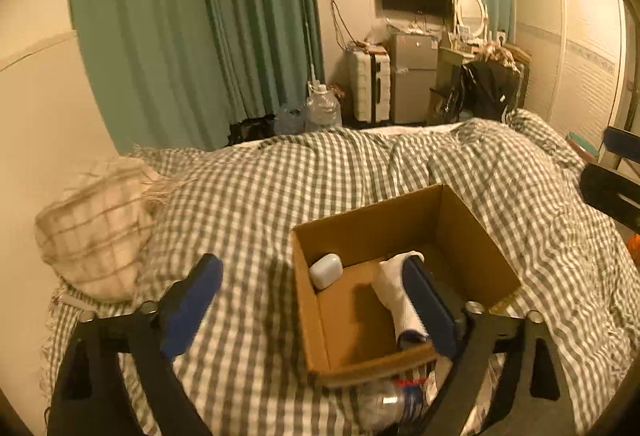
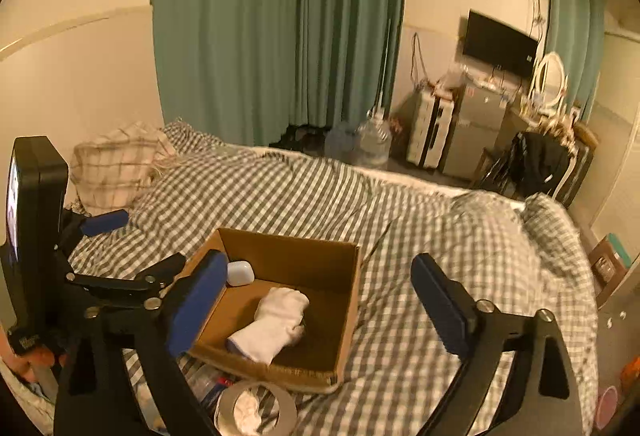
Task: Organize objects
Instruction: 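Lower the earbud case and sock into the box and open both grippers, then grasp the blue tissue pack with the left gripper while the right grasps the tape roll, then carry the tissue pack and tape roll over the box and release them inside, then grasp the white cartoon pouch with the right gripper and lift it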
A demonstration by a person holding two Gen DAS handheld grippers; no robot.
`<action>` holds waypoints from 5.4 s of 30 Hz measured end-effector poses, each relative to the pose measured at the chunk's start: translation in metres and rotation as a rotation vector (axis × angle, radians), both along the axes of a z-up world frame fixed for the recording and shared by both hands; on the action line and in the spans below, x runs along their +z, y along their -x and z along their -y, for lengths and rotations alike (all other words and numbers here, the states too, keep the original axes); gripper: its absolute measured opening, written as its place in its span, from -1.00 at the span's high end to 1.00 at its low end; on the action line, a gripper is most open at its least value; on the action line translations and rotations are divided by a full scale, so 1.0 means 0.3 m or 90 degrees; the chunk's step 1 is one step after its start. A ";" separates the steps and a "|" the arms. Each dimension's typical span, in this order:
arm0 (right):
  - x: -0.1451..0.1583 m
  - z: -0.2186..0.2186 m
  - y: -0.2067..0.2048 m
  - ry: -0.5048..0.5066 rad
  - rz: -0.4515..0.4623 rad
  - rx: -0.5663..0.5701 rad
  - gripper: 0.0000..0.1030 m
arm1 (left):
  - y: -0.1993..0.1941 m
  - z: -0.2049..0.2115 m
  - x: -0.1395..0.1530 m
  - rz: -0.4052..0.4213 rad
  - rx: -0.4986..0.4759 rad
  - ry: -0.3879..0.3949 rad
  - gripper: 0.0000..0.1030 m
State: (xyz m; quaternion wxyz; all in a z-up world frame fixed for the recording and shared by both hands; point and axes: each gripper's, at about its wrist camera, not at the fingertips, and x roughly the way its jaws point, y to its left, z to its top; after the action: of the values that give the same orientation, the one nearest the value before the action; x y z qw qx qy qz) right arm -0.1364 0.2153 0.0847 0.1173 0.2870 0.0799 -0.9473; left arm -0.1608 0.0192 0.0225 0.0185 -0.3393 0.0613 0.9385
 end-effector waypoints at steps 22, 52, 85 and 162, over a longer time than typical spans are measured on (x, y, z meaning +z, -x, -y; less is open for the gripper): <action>-0.415 0.048 -0.238 -0.047 0.144 -0.049 -0.99 | -0.312 0.037 -0.353 0.114 0.062 0.012 -1.00; -0.585 0.263 -0.200 -0.176 0.181 0.027 -0.64 | -0.303 0.109 -0.394 0.144 0.047 -0.014 -0.35; -0.079 0.183 -0.251 -0.103 -0.001 0.072 0.50 | -0.181 0.008 -0.060 0.014 -0.021 -0.025 -0.35; -0.700 0.294 -0.346 -0.093 0.352 0.105 -0.12 | -0.418 0.148 -0.441 0.137 0.029 0.000 -1.00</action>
State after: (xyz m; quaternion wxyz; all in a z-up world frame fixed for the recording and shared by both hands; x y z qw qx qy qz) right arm -0.0327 0.1271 -0.1254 0.1902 0.5346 0.1363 -0.8121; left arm -0.0353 -0.0254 -0.1099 0.0034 -0.4394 0.0510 0.8968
